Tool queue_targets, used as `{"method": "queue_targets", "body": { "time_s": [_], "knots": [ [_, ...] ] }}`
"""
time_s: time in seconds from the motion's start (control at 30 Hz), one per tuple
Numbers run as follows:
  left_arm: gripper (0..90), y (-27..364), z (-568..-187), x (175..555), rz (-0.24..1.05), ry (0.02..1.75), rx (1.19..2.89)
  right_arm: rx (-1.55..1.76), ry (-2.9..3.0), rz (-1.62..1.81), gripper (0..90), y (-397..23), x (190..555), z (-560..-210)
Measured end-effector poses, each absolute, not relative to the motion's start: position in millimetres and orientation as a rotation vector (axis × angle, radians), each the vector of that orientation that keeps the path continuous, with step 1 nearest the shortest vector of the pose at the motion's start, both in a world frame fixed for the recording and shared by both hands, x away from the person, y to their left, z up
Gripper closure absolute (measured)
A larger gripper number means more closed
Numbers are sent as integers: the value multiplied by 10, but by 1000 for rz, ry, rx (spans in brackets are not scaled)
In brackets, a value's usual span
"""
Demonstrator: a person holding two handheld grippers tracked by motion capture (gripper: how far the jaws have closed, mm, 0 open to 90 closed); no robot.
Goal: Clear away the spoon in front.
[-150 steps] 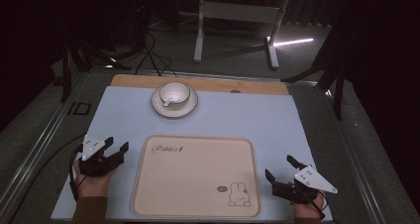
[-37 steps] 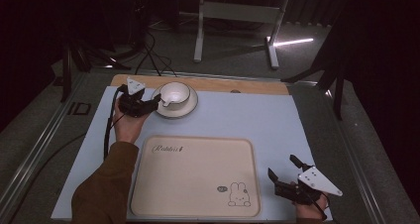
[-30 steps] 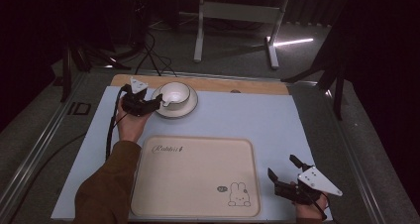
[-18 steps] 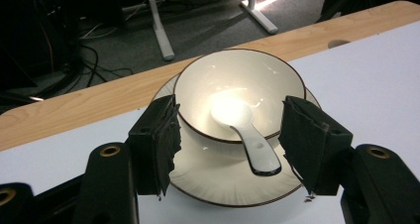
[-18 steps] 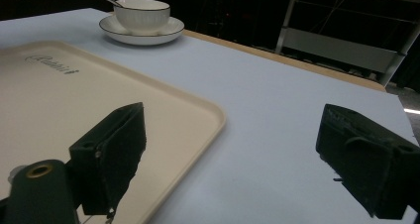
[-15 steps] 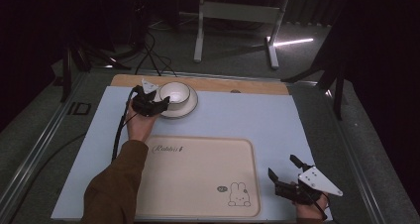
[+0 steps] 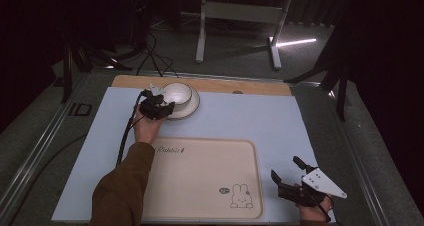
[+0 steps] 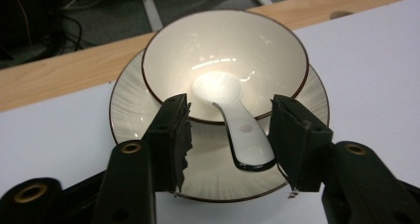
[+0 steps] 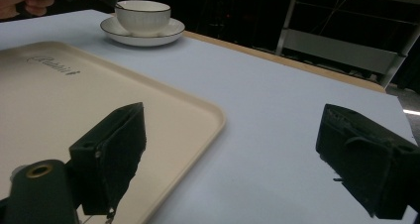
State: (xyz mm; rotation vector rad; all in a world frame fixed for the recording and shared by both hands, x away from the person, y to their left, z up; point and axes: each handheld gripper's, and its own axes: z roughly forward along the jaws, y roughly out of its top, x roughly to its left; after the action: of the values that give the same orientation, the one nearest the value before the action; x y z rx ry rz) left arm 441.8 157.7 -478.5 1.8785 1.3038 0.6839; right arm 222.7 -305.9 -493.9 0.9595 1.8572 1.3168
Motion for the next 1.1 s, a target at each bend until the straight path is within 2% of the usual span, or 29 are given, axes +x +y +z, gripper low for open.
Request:
{"method": "queue_targets", "body": {
  "time_s": [0.47,1.1],
  "knots": [
    [712,1565,-4835,4442,634,1347,1882,956,1862,1316,117,-3062,2225,-4939],
    [741,1529,-4743,4354,674,1329,1853,949,1867,1319,117,-3060,2225,-4940]
  ]
}}
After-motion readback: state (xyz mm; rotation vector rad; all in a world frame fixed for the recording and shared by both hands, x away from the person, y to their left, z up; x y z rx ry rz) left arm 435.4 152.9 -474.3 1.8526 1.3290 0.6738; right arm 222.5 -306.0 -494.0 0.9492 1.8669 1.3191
